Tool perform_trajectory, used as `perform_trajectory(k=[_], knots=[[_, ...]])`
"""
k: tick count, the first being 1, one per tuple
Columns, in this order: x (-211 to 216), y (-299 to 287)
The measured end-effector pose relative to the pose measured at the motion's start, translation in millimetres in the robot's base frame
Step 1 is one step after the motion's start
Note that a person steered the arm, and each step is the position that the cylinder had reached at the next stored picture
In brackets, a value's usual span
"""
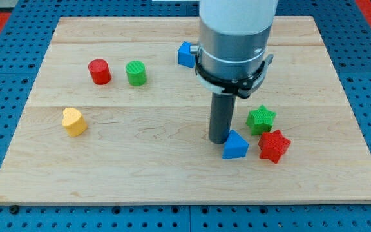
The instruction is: Move the arm towards the blue cube
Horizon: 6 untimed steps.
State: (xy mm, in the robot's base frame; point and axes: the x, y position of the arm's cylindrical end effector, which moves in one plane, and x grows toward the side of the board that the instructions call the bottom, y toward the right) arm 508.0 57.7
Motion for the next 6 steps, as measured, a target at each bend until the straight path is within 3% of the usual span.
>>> perform_trajectory(k=[1,2,3,4,5,6], knots=[[-16,6],[-58,-64],[-110,-84],[-169,-66],[-180,10],[-156,92]])
